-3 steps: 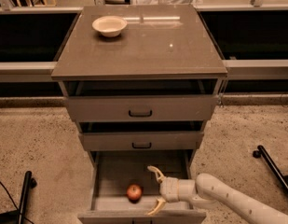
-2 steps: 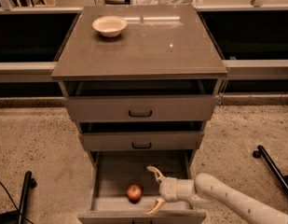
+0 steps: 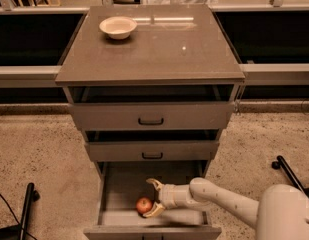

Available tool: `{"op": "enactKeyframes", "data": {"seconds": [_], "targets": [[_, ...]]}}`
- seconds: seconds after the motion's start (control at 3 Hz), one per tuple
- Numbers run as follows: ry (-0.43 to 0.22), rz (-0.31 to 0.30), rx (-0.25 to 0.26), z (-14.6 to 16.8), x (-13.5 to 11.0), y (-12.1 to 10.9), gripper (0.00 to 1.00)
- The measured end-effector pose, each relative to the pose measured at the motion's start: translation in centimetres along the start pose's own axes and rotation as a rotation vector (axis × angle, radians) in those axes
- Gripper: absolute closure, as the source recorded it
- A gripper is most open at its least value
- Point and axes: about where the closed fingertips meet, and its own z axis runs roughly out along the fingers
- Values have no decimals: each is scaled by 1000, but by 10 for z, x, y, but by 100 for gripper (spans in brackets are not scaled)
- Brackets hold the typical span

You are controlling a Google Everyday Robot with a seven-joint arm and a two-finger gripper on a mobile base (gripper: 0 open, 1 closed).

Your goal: Pick apple from bottom drawer and place on counter

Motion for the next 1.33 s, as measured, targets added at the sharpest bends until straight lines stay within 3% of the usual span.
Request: {"op": "enactKeyframes", "data": {"seconds": [0.33, 0.67, 1.0, 1.33], "targets": [[39, 11, 7, 24, 46, -19, 40], [57, 49, -41, 54, 92, -21, 51], [56, 62, -61, 58, 97, -18, 30], [42, 89, -118, 70, 107, -6, 9]]}}
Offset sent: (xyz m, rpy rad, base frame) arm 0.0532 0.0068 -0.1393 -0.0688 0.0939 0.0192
